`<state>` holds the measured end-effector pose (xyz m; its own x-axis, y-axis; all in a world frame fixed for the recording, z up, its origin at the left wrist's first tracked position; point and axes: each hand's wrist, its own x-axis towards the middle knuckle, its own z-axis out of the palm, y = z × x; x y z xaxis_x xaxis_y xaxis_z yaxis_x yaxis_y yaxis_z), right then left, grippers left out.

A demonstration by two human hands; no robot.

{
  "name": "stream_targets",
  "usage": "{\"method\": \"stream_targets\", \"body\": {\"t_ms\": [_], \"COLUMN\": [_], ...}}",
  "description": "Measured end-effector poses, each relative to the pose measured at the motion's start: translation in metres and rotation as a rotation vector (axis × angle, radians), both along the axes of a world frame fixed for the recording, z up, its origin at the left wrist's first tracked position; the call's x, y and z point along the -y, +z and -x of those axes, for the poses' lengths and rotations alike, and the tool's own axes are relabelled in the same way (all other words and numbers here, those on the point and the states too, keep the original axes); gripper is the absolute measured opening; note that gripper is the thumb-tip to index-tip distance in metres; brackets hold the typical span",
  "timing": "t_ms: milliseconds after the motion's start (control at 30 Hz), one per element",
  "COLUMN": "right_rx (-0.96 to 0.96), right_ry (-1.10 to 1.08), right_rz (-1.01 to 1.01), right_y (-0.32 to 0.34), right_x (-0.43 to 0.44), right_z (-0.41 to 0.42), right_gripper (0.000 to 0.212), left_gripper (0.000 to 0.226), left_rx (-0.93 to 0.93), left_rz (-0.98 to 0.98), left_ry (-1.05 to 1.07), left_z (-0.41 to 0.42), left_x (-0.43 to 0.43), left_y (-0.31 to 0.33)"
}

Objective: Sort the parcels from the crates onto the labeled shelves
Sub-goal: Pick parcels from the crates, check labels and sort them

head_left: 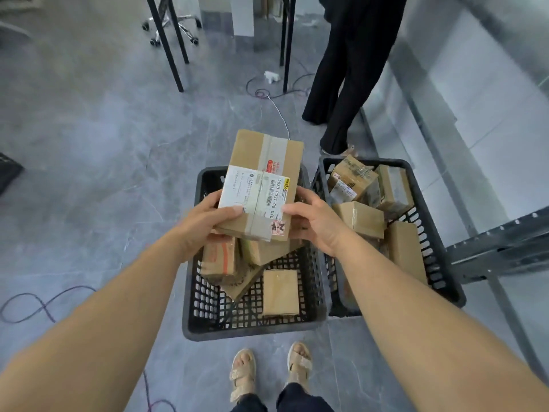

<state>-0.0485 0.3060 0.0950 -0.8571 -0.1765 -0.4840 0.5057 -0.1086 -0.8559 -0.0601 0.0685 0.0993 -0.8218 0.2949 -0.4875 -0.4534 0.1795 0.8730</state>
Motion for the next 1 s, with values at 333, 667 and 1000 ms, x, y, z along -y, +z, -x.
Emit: {"method": "stream_targets", "body": {"t_ms": [333, 667, 1000], "right_rx": [-0.133, -0.158, -0.238], "right_ry": [-0.246, -0.363, -0.594], "right_rz": [0.062, 0.175, 0.368], "right_y": [0.053, 0.065, 0.079], "right_x": [-0.016, -0.021, -0.008], "right_z": [0.004, -0.006, -0.028], "right_gripper": [0.079, 0.077, 0.032], "left_gripper": [0.082, 0.116, 0.084], "left_rx": [-0.206, -0.348, -0.161], "left_rz": [0.024, -0.083, -0.488], "left_ry": [-0.144, 0.156, 0.107], "left_z": [0.025, 0.055, 0.027], "left_x": [0.004, -0.004, -0.078], "left_y": [0.069, 0.08, 0.068]}}
